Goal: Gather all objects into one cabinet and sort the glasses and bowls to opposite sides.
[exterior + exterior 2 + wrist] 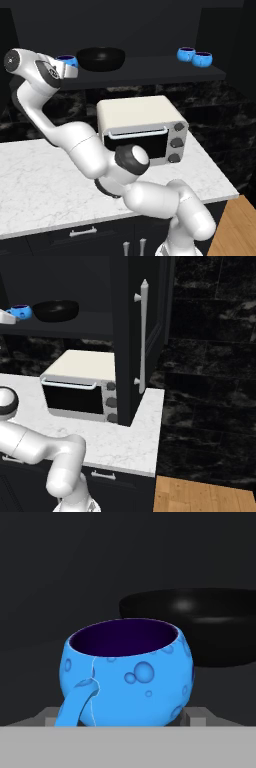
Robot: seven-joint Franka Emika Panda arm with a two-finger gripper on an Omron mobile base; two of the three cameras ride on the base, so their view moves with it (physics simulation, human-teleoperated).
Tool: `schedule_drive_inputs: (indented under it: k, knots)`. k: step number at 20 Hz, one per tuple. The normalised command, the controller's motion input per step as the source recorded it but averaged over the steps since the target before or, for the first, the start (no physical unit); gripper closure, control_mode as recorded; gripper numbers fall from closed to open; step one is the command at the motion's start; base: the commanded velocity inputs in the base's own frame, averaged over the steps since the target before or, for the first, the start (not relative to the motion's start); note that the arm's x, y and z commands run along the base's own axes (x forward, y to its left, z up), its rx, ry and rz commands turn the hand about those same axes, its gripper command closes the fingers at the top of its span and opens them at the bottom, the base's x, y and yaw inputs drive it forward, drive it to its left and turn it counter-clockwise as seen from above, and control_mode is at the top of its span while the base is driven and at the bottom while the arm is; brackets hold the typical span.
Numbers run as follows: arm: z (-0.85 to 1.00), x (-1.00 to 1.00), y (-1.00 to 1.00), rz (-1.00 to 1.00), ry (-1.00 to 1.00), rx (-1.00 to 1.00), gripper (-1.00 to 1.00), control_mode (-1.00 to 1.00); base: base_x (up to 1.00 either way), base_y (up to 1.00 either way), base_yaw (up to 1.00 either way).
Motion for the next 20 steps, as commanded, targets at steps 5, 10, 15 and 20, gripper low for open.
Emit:
schedule_drive_inputs:
  k: [5, 10, 15, 20]
  knots:
    - [0.0, -0.12, 0.0, -0.01, 0.0, 0.0, 1.0, -1.0, 0.0, 0.0, 0.0]
    - [0.0, -0.09, 0.0, 0.0, 0.0, 0.0, 1.0, -1.0, 0.0, 0.0, 0.0]
    - [0.0, -0.09, -0.01, 0.0, 0.0, 0.0, 1.0, -1.0, 0.0, 0.0, 0.0]
    - [0.0, -0.06, 0.0, 0.0, 0.0, 0.0, 1.0, -1.0, 0.0, 0.0, 0.0]
